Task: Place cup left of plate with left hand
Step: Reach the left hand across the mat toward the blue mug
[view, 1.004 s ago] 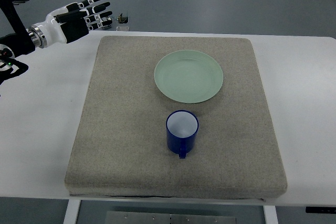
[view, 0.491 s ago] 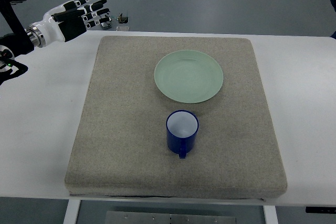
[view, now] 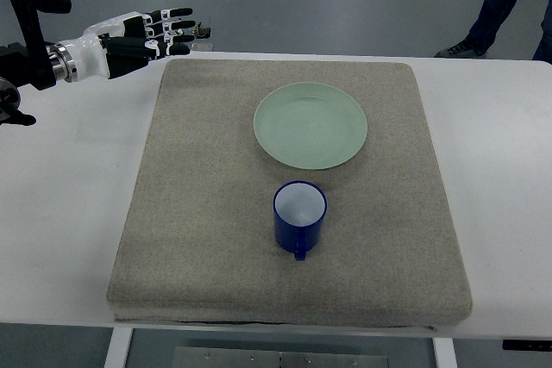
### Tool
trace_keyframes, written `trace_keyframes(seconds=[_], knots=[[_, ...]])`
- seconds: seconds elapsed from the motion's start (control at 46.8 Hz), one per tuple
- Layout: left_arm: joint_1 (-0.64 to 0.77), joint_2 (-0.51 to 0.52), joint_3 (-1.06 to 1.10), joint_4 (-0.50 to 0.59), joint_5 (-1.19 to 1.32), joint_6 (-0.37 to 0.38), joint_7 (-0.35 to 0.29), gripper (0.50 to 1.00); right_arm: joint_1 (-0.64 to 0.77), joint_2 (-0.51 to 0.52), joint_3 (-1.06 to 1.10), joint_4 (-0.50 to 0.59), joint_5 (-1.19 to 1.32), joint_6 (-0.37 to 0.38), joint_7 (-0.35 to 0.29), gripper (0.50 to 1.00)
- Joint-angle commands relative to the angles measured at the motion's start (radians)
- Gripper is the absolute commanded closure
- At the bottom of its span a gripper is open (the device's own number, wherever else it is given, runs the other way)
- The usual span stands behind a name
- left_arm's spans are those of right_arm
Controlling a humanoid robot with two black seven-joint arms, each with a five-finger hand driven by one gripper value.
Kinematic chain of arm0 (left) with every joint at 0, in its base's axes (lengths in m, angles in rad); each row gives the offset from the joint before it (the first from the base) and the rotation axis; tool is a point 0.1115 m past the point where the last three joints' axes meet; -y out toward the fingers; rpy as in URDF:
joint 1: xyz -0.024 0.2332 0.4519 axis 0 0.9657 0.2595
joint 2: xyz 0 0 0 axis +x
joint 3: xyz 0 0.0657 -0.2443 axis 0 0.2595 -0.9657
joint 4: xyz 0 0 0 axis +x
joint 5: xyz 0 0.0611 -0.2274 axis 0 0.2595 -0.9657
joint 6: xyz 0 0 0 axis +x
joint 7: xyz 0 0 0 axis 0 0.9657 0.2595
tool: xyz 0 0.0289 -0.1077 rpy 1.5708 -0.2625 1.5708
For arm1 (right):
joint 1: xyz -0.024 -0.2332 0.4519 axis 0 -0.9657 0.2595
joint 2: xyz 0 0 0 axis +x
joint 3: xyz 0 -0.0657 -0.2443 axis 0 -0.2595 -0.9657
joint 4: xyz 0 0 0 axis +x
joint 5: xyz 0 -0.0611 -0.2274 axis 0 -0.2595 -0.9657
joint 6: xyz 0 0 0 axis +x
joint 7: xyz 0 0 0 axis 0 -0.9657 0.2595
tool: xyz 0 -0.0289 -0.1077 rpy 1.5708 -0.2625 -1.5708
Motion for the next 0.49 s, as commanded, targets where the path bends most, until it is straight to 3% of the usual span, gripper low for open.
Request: trace_keyframes(seconds=[0.0,0.128,0.321,0.47], knots=[[0.026,0.011,0.0,-0.031,0.02,0.0,-0.016,0.504,0.0,0.0,0.0,0.0,0.0,0.0,0.0,0.566],[0.056,0.063,0.0,-0.097,0.04,0.0,-0.041,0.504,0.0,0.0,-0.001,0.0,0.0,0.0,0.0,0.566],[0.176,0.145,-0.047,-0.229,0.135,0.0,-0.169,0.504,0.0,0.0,0.0,0.0,0.0,0.0,0.0,0.566],[0.264,0.16,-0.09,-0.258,0.213,0.0,-0.217,0.504,0.0,0.0,0.0,0.0,0.0,0.0,0.0,0.566]])
